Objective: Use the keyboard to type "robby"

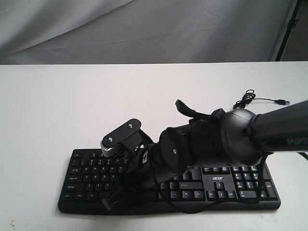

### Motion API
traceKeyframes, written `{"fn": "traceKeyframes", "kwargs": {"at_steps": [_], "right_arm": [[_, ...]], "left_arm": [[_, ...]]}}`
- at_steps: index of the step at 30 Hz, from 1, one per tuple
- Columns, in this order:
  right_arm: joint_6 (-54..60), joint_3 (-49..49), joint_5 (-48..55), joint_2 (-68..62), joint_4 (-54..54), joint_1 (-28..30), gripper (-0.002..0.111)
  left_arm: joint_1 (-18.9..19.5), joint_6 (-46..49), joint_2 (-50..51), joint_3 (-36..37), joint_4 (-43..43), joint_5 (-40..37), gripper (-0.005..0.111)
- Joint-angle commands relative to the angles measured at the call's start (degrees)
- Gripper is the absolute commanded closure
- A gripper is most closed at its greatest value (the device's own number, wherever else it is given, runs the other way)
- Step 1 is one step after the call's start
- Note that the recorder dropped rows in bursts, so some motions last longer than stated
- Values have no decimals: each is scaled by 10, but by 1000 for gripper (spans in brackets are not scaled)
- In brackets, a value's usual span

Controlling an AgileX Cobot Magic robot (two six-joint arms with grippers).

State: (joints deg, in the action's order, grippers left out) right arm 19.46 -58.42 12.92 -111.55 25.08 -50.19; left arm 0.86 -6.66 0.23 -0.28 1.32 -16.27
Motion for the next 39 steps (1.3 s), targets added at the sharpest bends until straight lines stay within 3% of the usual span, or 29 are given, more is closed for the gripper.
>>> {"fn": "traceKeyframes", "kwargs": {"at_steps": [1,8,17,39], "right_arm": [[0,0,2,26,-7,4,108],[0,-4,-13,35,-8,16,108],[0,-83,32,1,-15,47,108],[-1,-81,61,-19,-15,56,108]], "left_arm": [[-2,-3,-2,3,-5,1,107],[-2,-3,-2,3,-5,1,107],[-2,-3,-2,3,-5,1,107],[-2,-3,-2,3,-5,1,107]]}}
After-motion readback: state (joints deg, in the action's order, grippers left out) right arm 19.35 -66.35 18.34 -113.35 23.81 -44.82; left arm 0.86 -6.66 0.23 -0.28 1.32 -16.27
